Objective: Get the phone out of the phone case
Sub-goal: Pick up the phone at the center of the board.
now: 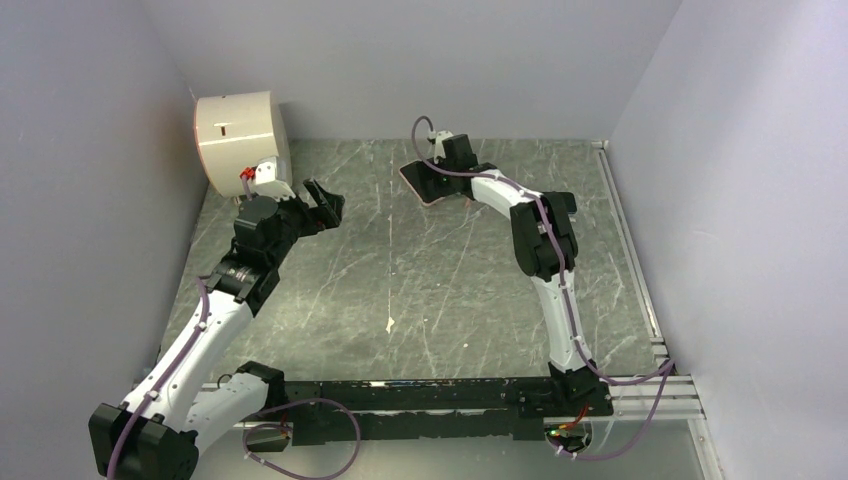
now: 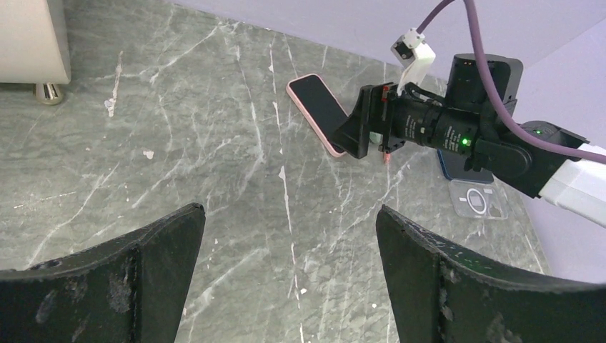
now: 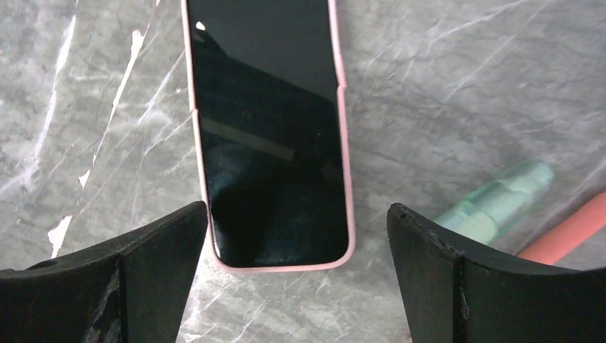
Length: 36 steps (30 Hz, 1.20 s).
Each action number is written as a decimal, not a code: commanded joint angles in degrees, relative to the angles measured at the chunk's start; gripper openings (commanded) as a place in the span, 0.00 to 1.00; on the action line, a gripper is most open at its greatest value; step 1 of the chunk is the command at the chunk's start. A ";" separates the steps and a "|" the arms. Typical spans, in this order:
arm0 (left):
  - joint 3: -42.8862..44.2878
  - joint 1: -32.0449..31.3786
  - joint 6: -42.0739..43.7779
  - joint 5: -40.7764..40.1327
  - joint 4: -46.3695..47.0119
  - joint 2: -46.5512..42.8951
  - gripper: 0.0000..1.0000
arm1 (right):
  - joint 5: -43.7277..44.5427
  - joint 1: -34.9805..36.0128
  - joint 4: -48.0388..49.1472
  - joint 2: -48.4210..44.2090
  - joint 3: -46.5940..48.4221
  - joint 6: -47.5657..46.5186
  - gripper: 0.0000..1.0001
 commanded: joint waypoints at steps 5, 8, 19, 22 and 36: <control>0.65 0.00 0.25 0.06 1.51 -0.08 0.94 | -0.97 2.86 -4.69 2.25 5.85 -4.80 0.99; 0.56 -0.02 0.34 0.09 1.51 -0.17 0.94 | -0.20 3.51 -5.62 3.08 6.76 -5.12 0.99; 0.32 -0.02 0.02 -0.24 1.84 -0.40 0.94 | 8.20 5.27 -6.97 2.77 4.00 -4.25 0.81; 0.40 -0.02 -0.89 -0.11 2.16 -0.07 0.94 | 8.44 5.76 -6.45 0.71 1.27 -3.29 0.69; -0.12 0.00 -10.72 4.53 2.97 6.94 0.94 | 1.45 7.26 2.61 -20.23 -25.60 11.18 0.43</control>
